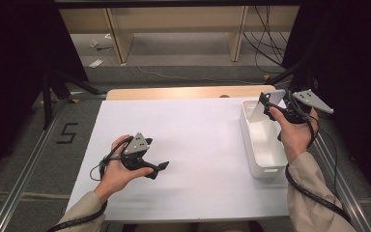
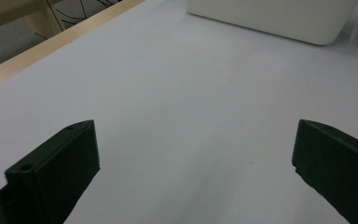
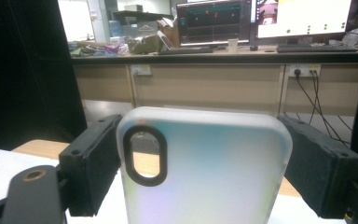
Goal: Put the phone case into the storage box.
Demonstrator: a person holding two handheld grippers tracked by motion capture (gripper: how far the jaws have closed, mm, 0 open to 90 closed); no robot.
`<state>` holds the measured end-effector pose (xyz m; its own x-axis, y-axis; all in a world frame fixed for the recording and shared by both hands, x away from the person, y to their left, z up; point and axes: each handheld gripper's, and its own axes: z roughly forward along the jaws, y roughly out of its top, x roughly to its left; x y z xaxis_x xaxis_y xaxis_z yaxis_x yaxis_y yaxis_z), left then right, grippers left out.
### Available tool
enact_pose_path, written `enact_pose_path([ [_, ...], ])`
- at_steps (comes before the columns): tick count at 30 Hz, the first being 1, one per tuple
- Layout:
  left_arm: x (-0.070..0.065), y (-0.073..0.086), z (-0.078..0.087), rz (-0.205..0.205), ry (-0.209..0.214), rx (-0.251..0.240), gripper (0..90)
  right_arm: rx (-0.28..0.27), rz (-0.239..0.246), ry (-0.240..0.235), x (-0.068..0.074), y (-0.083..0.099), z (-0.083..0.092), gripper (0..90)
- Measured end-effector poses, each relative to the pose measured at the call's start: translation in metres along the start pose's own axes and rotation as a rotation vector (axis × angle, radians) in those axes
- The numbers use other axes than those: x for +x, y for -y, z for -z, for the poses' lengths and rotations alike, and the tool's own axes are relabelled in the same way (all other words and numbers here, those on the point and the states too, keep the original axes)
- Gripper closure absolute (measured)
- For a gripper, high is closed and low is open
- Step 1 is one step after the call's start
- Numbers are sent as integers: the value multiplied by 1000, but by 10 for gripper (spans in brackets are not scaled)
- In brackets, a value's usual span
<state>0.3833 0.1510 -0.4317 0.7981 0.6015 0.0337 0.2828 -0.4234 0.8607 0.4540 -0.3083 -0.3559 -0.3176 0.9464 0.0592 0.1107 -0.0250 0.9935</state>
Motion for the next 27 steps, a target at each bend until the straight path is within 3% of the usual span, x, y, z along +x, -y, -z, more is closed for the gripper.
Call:
enact_pose_path([
  [27,0,1,0,2,-1,1,0,30,17,15,-5,6,-10,183],
])
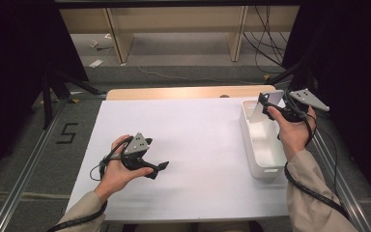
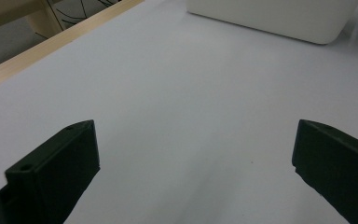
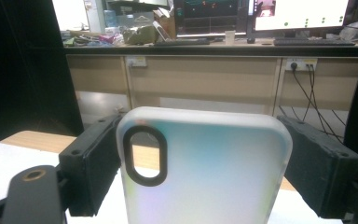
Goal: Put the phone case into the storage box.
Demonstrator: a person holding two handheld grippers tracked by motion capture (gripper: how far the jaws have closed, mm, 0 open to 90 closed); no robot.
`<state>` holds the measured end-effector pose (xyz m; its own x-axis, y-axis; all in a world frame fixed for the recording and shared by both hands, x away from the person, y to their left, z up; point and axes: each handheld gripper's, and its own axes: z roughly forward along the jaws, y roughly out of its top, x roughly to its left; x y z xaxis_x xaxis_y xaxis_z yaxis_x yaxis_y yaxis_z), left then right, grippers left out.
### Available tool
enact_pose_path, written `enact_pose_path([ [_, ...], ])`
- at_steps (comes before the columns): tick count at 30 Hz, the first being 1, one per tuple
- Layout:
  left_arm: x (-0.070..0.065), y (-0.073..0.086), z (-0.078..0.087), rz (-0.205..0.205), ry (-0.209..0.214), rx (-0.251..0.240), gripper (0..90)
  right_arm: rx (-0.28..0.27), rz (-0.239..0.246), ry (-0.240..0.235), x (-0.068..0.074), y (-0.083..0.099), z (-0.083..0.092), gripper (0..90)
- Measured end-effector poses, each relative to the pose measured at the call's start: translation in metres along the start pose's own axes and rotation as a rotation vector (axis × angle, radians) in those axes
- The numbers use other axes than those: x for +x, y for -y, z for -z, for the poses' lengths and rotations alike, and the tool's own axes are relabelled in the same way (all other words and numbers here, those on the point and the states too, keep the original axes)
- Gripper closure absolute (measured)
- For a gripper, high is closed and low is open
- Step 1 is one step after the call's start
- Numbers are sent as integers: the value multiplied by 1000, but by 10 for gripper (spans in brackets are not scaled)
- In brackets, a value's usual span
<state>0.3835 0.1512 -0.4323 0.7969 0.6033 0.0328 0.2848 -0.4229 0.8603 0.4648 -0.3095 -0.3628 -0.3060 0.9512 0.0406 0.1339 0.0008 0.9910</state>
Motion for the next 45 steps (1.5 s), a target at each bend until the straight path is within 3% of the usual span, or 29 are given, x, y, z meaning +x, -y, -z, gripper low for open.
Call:
enact_pose_path([
  [45,0,-1,1,-5,1,-3,1,38,8,20,-1,1,-23,184],
])
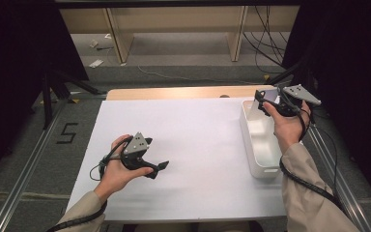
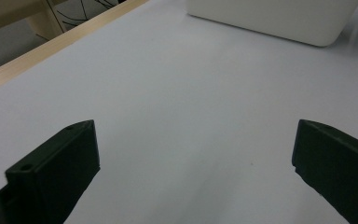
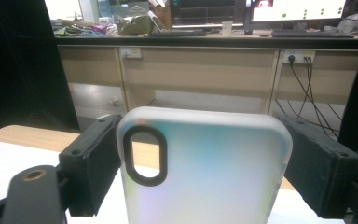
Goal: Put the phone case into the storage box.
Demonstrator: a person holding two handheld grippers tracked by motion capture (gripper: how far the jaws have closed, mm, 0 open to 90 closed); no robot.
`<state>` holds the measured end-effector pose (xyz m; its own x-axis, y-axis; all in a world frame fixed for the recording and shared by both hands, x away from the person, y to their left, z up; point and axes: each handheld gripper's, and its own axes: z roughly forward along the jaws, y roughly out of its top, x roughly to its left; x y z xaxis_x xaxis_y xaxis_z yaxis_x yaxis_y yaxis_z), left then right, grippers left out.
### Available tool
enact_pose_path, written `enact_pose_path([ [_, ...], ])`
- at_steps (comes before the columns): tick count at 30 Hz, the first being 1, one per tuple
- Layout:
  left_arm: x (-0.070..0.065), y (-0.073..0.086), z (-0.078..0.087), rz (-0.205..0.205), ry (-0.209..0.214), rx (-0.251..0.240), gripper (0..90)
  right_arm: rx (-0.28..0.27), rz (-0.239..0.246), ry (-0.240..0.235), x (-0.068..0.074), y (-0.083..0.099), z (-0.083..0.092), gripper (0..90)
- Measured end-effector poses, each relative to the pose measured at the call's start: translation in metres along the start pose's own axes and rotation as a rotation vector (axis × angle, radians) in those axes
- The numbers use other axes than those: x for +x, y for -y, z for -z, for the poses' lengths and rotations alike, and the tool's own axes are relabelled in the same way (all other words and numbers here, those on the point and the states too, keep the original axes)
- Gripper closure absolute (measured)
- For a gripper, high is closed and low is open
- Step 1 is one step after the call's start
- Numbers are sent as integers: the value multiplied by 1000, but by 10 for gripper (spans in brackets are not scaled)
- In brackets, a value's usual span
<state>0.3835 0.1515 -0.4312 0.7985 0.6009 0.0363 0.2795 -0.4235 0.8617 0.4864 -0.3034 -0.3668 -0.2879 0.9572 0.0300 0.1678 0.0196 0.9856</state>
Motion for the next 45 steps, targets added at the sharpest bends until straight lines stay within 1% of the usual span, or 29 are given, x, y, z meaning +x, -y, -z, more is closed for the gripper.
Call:
enact_pose_path([
  [7,0,0,0,0,0,0,1,7,6,6,-1,-1,-4,184],
  [39,0,0,0,5,0,-2,3,46,-1,21,-5,-2,-23,184],
  [45,1,0,0,5,0,-1,3,53,4,25,-6,-1,-26,184],
])
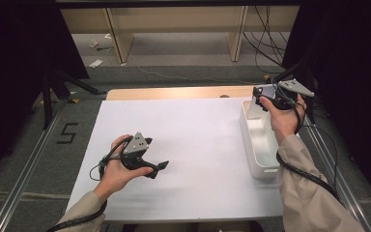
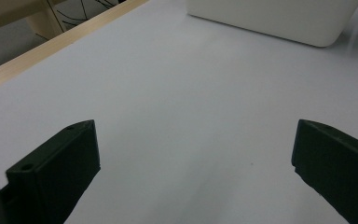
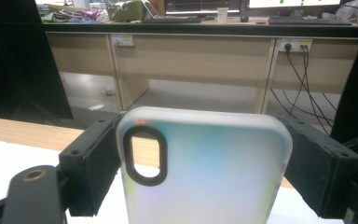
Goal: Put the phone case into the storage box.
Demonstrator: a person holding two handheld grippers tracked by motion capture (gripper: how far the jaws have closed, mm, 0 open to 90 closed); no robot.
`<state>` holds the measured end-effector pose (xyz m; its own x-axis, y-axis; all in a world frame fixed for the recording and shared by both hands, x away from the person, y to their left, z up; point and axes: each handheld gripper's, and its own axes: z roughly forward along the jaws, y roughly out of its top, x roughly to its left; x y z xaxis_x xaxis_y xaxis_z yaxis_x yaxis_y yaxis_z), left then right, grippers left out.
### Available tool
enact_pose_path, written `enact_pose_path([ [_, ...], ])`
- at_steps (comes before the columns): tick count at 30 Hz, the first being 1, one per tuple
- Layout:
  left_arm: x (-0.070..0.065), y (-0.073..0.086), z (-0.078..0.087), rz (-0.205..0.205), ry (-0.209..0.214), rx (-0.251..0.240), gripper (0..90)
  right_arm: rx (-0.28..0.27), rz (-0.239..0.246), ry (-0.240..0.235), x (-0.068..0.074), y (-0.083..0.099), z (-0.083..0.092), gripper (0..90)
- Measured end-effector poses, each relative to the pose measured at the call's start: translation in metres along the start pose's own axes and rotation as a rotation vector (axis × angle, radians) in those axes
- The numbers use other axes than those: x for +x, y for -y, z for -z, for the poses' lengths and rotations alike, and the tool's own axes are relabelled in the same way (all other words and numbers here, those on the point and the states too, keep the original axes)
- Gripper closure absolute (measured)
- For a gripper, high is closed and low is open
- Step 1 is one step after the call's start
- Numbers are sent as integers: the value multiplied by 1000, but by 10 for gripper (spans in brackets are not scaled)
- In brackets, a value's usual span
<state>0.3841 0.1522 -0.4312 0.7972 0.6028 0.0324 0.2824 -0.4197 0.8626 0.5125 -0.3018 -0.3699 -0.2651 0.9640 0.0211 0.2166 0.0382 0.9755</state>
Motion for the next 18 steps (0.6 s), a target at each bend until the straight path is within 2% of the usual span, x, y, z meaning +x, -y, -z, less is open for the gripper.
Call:
enact_pose_path([
  [18,0,0,0,1,-1,-1,2,15,-2,4,-1,0,-9,183],
])
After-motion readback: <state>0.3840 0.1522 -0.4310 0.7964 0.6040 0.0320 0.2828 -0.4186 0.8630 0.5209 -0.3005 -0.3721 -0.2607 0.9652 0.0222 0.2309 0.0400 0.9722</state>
